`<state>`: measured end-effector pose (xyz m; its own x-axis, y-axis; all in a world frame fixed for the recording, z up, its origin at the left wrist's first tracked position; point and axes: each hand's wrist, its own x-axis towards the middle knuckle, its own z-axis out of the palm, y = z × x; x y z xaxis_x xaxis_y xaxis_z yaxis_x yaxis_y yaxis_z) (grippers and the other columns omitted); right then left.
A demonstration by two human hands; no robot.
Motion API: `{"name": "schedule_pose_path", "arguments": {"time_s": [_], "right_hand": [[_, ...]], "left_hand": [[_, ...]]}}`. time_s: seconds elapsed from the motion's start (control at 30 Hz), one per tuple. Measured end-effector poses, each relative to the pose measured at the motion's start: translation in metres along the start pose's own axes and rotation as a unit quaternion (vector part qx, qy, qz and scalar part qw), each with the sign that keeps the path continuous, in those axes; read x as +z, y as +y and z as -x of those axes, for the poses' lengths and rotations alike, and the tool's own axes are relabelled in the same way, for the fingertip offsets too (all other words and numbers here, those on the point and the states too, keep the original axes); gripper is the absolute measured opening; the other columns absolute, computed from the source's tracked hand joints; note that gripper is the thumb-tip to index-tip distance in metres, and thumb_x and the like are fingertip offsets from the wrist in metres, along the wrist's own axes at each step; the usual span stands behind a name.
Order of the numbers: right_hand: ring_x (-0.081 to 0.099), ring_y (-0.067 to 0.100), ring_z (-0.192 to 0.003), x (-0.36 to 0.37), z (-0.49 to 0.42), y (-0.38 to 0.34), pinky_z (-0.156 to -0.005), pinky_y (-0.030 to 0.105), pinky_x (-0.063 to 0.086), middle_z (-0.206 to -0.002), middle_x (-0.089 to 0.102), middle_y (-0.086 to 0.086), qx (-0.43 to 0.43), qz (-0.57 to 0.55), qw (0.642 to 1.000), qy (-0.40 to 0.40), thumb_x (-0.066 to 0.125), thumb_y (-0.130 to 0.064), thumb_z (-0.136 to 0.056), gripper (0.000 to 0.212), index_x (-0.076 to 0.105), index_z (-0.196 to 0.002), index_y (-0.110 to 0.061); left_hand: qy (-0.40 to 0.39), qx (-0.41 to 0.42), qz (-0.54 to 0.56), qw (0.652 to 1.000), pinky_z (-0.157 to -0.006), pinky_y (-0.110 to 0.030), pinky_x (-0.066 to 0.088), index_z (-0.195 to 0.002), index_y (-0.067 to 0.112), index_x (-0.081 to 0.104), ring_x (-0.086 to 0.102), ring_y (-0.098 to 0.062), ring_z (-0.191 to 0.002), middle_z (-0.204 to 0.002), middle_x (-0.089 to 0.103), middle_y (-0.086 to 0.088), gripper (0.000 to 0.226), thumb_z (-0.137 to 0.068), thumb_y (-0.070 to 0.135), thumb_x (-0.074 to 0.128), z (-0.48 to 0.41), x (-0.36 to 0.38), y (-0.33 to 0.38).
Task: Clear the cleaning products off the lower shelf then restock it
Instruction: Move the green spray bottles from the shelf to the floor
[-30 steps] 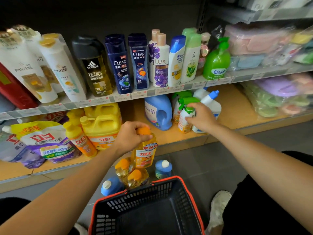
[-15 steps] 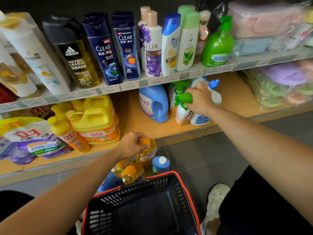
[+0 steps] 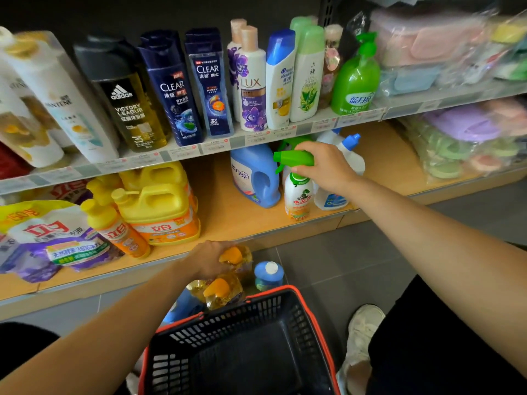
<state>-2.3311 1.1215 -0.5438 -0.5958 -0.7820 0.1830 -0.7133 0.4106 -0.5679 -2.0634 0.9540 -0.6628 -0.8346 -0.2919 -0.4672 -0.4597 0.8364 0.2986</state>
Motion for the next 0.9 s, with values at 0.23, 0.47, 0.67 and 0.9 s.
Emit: {"name": "schedule_pose_path", "arguments": {"time_s": [0.23,0.47,0.67,0.9], "right_hand": [[0.068,0.028,-0.094,-0.016,0.033,-0.045,-0.082,0.050,0.059,-0.102,0.071,0.013,0.028,-0.193,0.981,-0.026,0.082,-0.017,-0.082,0.028,0.069,-0.107,-0.014],[0.075,0.017,-0.085,-0.031,0.058,-0.094,-0.064,0.029,0.059,-0.092,0.078,0.002,0.052,-0.429,0.902,-0.017,0.079,-0.019,-0.084,0.017,0.073,-0.099,-0.023],[0.071,0.016,-0.087,0.000,0.086,-0.110,-0.074,0.029,0.057,-0.094,0.076,0.000,0.136,-0.601,0.788,0.026,0.073,-0.013,-0.085,0.030,0.065,-0.114,-0.008],[0.065,0.018,-0.092,0.046,0.105,-0.113,-0.080,0.035,0.049,-0.102,0.075,0.005,0.246,-0.559,0.792,0.025,0.070,-0.034,-0.092,0.028,0.073,-0.101,-0.007]], "left_hand": [[0.113,0.050,0.153,0.980,-0.097,-0.038,0.052,-0.151,0.022,0.042,0.059,-0.020,-0.120,-0.142,0.057,-0.002,0.075,-0.087,0.043,0.075,0.027,-0.039,0.029],[0.123,0.105,0.412,0.897,-0.088,-0.022,0.054,-0.134,0.030,0.053,0.065,-0.006,-0.111,-0.119,0.070,0.015,0.072,-0.072,0.033,0.091,0.081,-0.051,0.064],[0.137,0.109,0.519,0.837,-0.072,-0.022,0.058,-0.115,0.024,0.065,0.074,-0.012,-0.092,-0.102,0.077,0.006,0.052,-0.070,0.024,0.091,0.111,-0.041,0.076],[0.264,-0.005,0.346,0.900,-0.066,-0.033,0.056,-0.105,0.026,0.061,0.068,-0.010,-0.080,-0.088,0.071,0.008,0.061,-0.060,0.056,0.090,0.114,-0.025,0.078]]}}
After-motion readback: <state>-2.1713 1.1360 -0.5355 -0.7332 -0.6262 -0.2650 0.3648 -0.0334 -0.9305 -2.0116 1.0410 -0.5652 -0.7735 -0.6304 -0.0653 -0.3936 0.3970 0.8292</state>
